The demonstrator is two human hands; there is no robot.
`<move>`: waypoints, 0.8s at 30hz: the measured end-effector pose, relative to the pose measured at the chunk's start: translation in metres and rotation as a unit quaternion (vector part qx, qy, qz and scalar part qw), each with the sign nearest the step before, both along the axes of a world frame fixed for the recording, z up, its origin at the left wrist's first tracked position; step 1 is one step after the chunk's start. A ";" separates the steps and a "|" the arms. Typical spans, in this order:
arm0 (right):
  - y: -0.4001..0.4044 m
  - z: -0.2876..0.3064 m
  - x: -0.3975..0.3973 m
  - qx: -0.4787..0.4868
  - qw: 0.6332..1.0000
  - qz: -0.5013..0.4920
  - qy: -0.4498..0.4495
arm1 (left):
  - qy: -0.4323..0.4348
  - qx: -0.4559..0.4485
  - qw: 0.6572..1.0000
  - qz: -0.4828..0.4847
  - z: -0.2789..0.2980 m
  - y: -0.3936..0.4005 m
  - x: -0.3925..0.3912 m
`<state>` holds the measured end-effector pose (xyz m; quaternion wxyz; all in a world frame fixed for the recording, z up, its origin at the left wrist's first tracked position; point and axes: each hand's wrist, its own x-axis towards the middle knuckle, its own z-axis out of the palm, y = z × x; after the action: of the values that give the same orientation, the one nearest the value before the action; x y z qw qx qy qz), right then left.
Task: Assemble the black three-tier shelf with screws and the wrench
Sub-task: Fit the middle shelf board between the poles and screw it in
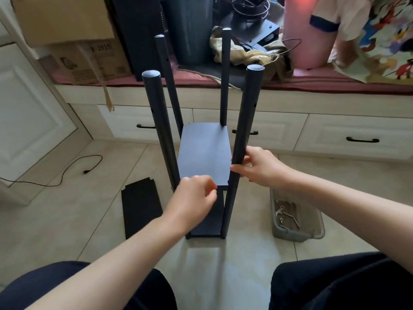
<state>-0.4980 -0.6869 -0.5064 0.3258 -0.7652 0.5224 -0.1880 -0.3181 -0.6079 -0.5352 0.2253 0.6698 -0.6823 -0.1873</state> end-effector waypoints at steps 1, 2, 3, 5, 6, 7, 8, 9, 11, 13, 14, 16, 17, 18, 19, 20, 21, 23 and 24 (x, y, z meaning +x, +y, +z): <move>0.000 0.000 0.000 0.000 1.000 0.001 0.001 | -0.031 -0.044 0.998 -0.038 -0.005 -0.001 -0.006; 0.000 0.001 0.000 0.001 1.000 0.002 0.002 | -0.077 -0.068 0.992 -0.075 -0.012 -0.004 -0.010; 0.001 0.001 0.001 0.001 1.000 0.004 0.001 | -0.132 -0.074 0.983 -0.104 -0.022 -0.009 -0.011; 0.001 0.001 0.000 -0.004 1.000 0.010 0.000 | -0.256 -0.076 0.955 -0.128 -0.040 -0.020 -0.014; 0.001 0.001 -0.001 -0.010 1.000 0.014 0.003 | -0.311 -0.072 0.939 -0.132 -0.046 -0.026 -0.014; 0.000 0.000 -0.003 -0.016 1.000 0.018 0.006 | -0.345 -0.069 0.926 -0.134 -0.052 -0.032 -0.013; -0.001 -0.001 -0.004 -0.021 1.000 0.021 0.008 | -0.365 -0.067 0.920 -0.129 -0.058 -0.038 -0.011; -0.001 -0.001 -0.006 -0.023 0.999 0.022 0.008 | -0.373 -0.065 0.917 -0.122 -0.063 -0.044 -0.010; -0.003 -0.002 -0.008 -0.023 0.999 0.022 0.003 | -0.380 -0.059 0.916 -0.113 -0.069 -0.054 -0.005; -0.006 -0.003 -0.011 -0.021 1.000 0.021 0.001 | -0.381 -0.057 0.915 -0.117 -0.073 -0.061 -0.004; -0.007 -0.003 -0.013 -0.019 1.000 0.019 0.000 | -0.381 -0.059 0.915 -0.119 -0.075 -0.064 -0.006; -0.010 -0.002 -0.019 -0.017 1.000 0.010 0.000 | -0.375 -0.069 0.916 -0.125 -0.077 -0.067 -0.010; -0.011 -0.002 -0.022 -0.017 1.000 0.008 0.001 | -0.370 -0.076 0.917 -0.129 -0.077 -0.069 -0.013; -0.012 -0.002 -0.025 -0.017 1.000 0.005 -0.001 | -0.365 -0.084 0.918 -0.134 -0.078 -0.071 -0.015; -0.012 -0.003 -0.028 -0.017 1.000 0.003 -0.006 | -0.363 -0.095 0.917 -0.138 -0.077 -0.072 -0.017; -0.012 -0.004 -0.031 -0.019 1.000 0.001 -0.012 | -0.365 -0.107 0.915 -0.137 -0.076 -0.073 -0.020; -0.012 -0.004 -0.033 -0.020 1.000 -0.001 -0.017 | -0.367 -0.116 0.913 -0.137 -0.076 -0.074 -0.022; -0.013 -0.005 -0.037 -0.022 0.999 -0.004 -0.024 | -0.377 -0.121 0.907 -0.144 -0.076 -0.075 -0.027; -0.013 -0.006 -0.039 -0.018 0.999 -0.007 -0.027 | -0.383 -0.125 0.903 -0.149 -0.075 -0.075 -0.030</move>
<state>-0.5372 -0.6999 -0.5121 0.3245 -0.7617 0.5154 -0.2209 -0.3478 -0.6830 -0.6106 -0.0022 0.5467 -0.8257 0.1392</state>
